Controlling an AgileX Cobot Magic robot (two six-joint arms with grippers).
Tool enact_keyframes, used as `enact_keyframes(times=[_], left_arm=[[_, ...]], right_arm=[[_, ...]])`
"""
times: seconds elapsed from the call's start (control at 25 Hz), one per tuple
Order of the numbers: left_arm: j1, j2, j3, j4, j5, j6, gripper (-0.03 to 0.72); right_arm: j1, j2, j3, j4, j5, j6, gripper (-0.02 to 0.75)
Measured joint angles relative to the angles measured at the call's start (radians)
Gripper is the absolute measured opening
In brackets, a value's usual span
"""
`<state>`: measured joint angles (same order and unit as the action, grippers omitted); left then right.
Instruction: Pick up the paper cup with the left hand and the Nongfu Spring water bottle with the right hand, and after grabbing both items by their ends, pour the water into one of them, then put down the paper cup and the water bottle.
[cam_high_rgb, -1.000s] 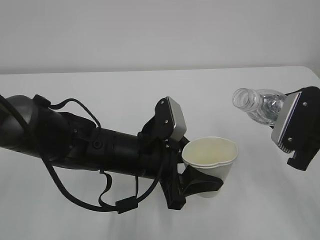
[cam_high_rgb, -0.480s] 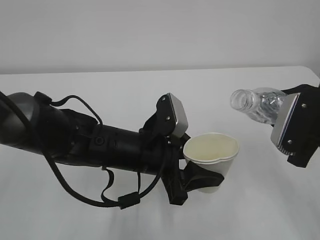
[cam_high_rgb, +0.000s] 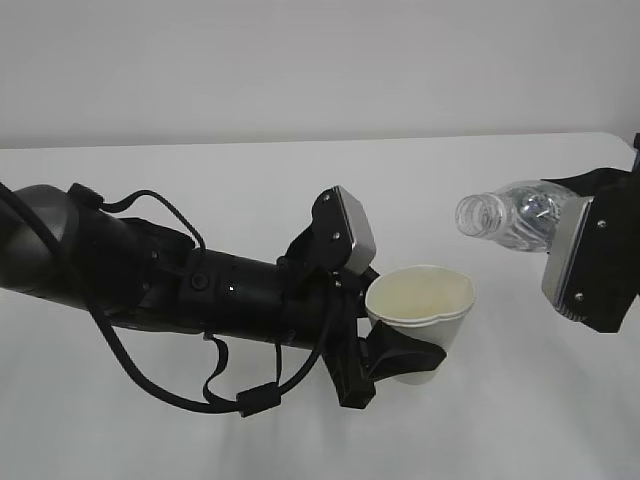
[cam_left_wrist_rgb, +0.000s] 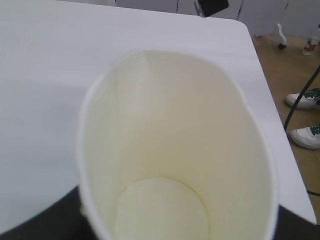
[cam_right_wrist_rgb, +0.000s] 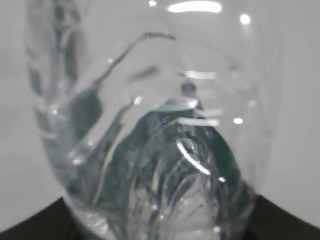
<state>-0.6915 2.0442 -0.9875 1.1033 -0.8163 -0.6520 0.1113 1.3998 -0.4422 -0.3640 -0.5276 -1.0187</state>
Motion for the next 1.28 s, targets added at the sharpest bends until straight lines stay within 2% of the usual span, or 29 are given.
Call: enact_keyframes(times=[0.4,1.28], left_arm=[[-0.029,0.000,0.000,-0.006,0.014,0.000,0.405],[-0.038,0.000,0.000,-0.007,0.017,0.000,0.400]], right_arm=[[0.000,0.000,0.000,0.000,-0.023,-0.057,0.390],[0.000,0.000,0.000,-0.002,-0.051,-0.190,0.390]])
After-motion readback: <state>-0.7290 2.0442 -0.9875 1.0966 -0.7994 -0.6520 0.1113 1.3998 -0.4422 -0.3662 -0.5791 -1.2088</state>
